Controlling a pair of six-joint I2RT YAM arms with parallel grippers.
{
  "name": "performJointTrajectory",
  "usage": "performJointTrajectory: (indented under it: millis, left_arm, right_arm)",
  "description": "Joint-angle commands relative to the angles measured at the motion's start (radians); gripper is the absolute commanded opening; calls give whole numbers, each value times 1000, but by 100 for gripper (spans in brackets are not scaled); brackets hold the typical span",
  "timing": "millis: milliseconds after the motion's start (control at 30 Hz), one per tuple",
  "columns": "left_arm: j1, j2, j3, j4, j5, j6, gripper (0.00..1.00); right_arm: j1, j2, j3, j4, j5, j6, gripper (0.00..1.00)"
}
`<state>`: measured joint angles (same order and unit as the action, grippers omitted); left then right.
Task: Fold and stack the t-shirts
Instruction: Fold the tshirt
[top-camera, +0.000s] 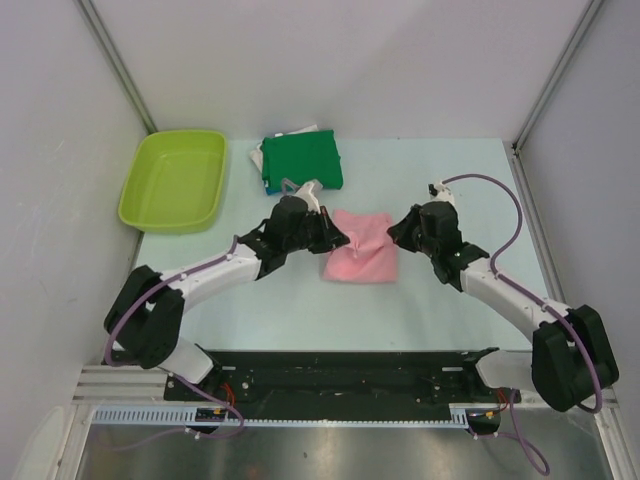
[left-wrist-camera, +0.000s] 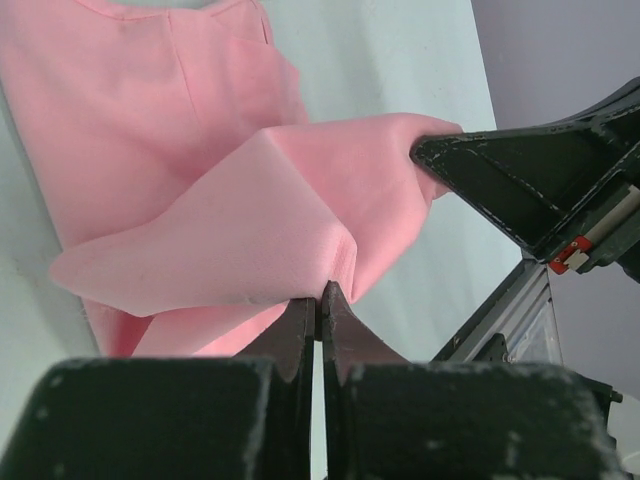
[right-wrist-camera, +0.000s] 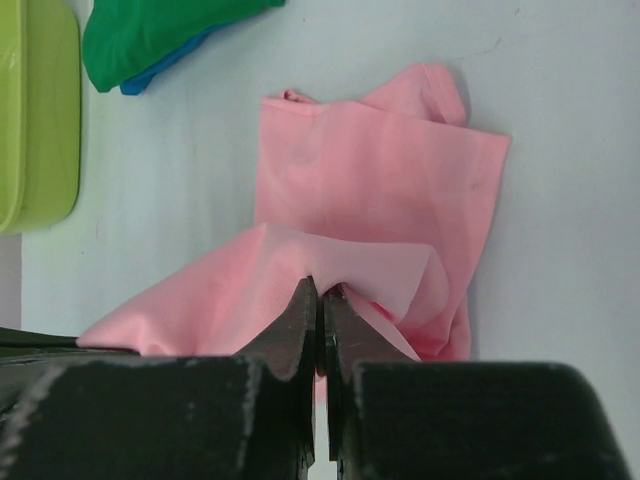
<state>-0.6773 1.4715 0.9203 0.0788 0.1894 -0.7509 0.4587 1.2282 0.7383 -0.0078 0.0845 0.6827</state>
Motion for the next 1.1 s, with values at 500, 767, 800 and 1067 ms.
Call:
performJointTrajectory:
  millis: [500, 767, 800, 1067]
  left_arm:
    - [170, 375, 229, 165, 142, -53, 0]
    - [263, 533, 471, 165, 133, -50, 100]
    - [274, 529, 480, 177, 133, -51, 100]
    - [246, 241, 280, 96, 94, 2, 100]
  right_arm:
    - [-169, 419, 200, 244, -200, 28, 0]
    - [-213, 579, 314, 363, -111, 28, 61]
    - [-215, 577, 314, 402, -97, 26, 70]
    - [-126, 340, 314, 304, 37, -120, 100]
